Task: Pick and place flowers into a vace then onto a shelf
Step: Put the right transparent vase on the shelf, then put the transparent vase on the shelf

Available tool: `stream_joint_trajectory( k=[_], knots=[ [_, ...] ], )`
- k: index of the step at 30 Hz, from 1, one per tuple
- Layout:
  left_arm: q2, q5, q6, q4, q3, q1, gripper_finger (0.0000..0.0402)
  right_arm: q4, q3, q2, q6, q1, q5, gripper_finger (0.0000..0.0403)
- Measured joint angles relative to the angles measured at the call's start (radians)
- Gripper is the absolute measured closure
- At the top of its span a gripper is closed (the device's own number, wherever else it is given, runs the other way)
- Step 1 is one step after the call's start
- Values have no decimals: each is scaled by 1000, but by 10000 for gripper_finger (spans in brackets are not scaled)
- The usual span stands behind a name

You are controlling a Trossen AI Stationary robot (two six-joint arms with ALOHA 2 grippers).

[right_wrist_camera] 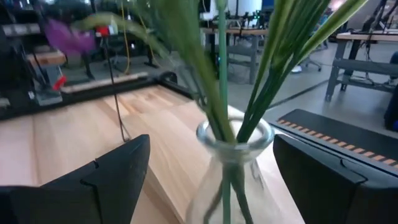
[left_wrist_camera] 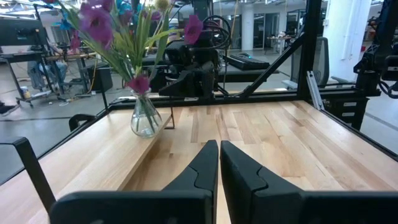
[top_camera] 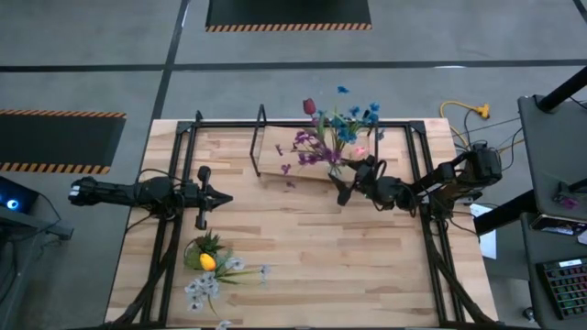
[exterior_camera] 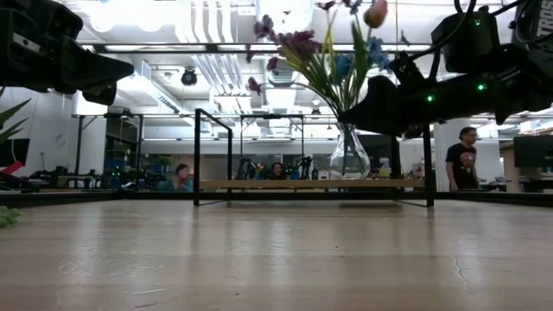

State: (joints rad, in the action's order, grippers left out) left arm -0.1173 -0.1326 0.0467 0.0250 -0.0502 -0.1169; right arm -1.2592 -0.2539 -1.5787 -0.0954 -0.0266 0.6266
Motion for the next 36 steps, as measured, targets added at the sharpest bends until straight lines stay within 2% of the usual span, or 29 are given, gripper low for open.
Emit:
stream_joint_trajectory(
  k=[36],
  knots=[
    [0,0,0,0,0,0,402,-143,-1,2,-24,0,1,74]
  ],
)
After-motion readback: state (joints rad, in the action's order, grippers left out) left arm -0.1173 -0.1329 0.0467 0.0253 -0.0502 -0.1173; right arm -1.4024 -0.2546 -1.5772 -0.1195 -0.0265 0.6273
